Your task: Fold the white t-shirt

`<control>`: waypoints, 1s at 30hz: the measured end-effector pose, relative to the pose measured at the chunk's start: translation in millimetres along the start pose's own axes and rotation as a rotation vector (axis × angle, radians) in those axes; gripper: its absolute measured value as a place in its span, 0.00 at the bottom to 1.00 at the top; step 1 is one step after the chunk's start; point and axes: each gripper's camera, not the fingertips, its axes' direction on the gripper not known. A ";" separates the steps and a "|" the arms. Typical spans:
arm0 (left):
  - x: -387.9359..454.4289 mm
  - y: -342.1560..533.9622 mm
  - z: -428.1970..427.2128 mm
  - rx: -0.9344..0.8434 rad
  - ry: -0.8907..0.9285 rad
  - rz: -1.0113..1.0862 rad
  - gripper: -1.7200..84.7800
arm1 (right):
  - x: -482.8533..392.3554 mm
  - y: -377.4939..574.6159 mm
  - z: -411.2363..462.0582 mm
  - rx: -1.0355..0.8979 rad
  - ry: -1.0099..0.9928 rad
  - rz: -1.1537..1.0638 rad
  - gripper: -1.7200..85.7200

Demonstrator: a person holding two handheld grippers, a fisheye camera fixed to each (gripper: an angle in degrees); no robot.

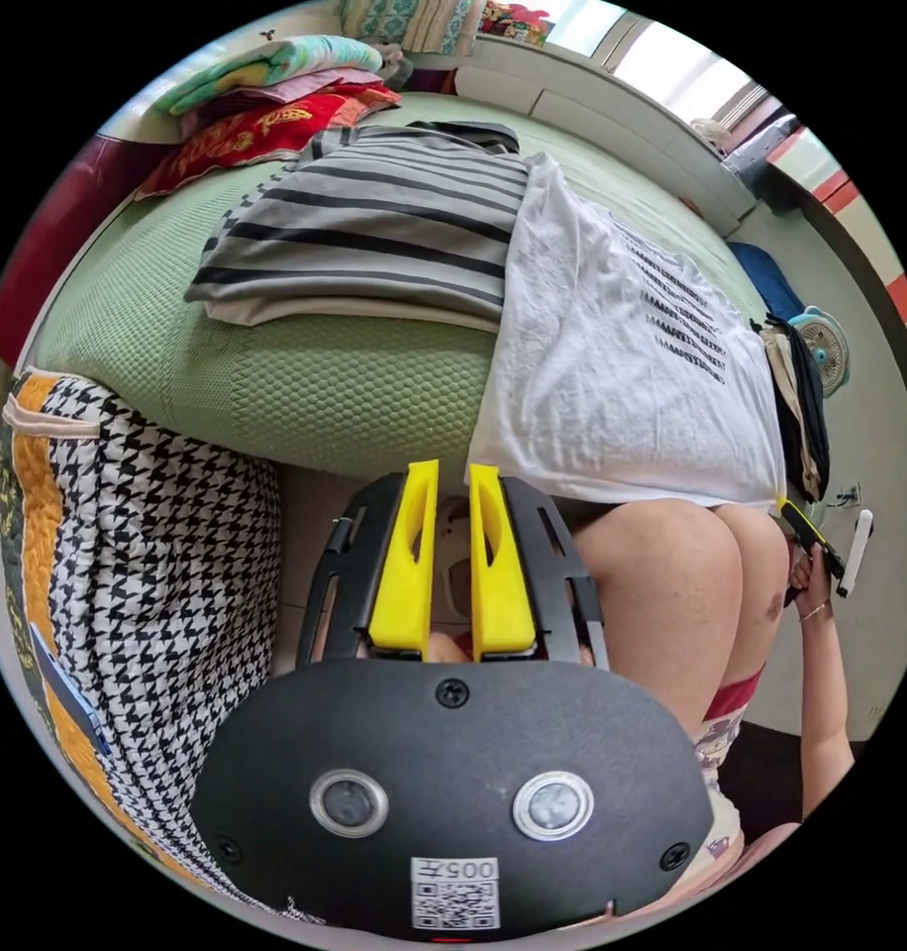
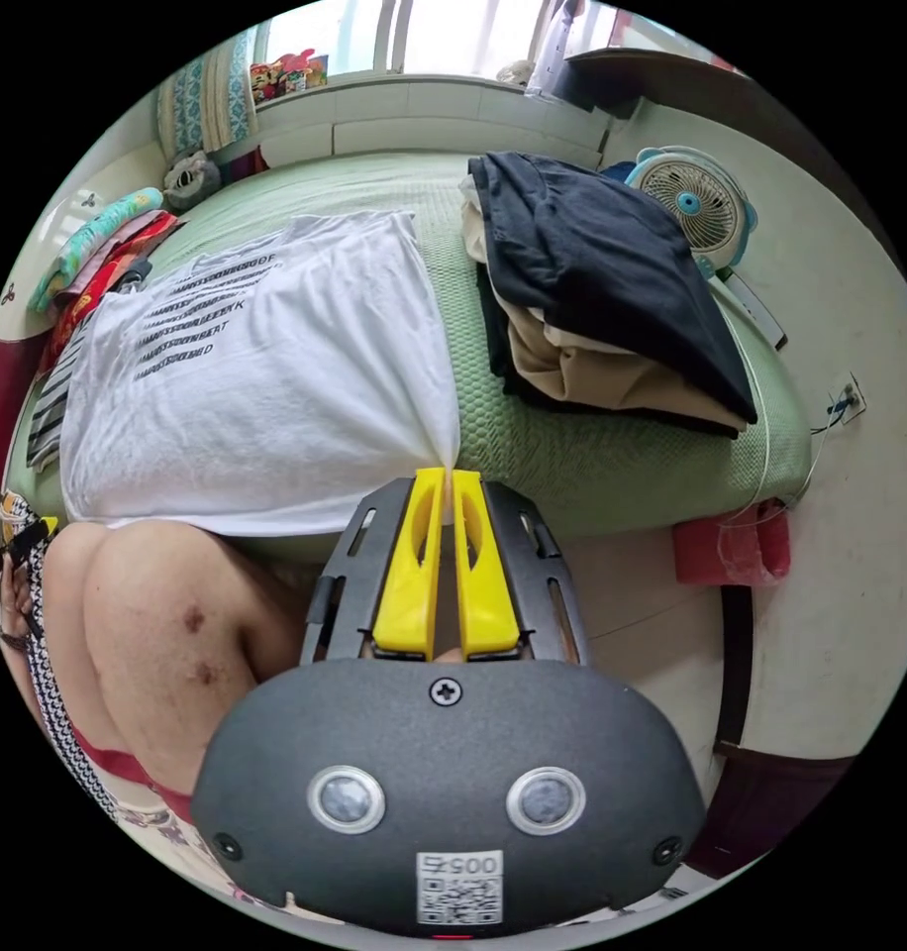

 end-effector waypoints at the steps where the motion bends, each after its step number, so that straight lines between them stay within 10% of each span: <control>1: 1.2 1.8 -2.9 0.003 -0.002 0.003 0.10 | -0.8 0.4 -2.1 -0.002 0.005 -0.004 0.00; 19: 61.0 29.9 -65.0 -0.055 -0.110 0.058 0.05 | -11.1 24.8 -57.3 -0.014 -0.036 0.049 0.00; 30: 80.7 95.2 -272.7 0.223 -0.046 0.148 0.03 | 5.0 41.1 -208.0 0.130 -0.123 0.026 0.00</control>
